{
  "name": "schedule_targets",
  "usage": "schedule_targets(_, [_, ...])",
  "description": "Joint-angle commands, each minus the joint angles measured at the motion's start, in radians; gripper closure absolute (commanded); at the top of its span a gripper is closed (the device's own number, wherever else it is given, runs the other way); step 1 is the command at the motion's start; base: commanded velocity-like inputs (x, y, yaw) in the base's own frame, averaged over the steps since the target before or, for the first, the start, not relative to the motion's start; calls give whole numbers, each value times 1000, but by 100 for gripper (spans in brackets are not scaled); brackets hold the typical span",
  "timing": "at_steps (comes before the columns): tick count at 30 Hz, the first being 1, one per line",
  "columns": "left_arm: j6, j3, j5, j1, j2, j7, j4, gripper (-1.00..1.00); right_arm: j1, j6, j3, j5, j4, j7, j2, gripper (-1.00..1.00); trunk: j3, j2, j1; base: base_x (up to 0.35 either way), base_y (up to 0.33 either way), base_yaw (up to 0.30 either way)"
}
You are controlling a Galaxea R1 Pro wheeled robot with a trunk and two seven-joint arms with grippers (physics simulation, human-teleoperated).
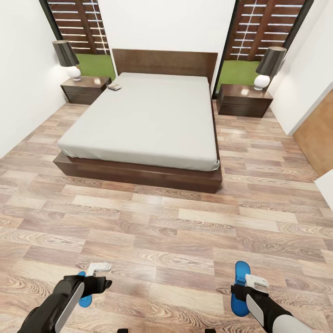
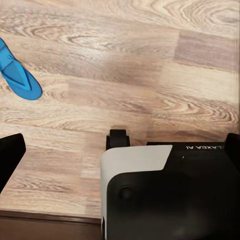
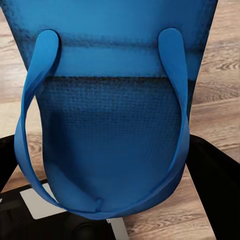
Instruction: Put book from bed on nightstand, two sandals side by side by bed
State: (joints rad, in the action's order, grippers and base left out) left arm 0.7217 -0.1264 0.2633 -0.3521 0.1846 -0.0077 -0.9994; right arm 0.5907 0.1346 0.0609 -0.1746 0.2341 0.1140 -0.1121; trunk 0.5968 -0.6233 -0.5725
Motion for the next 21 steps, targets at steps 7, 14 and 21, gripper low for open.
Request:
schedule_targets(7, [27,-4,-3,-8,-1,-2,-27,-100,-1,5,2,-8,3,3,0,100,-21,48,27,0,0,0])
schedule_targets(14, [32,-5,-4,-10,-2,-3,-28,-100,-3,4,2,-8,4,3,0,100,-43,97,53,0,0,0])
schedule_targets(21, [32,-5,-5,-10,-2,-2,-24,-100,-3,3,2,-8,4,3,-2,100,-65,146,80,0,0,0])
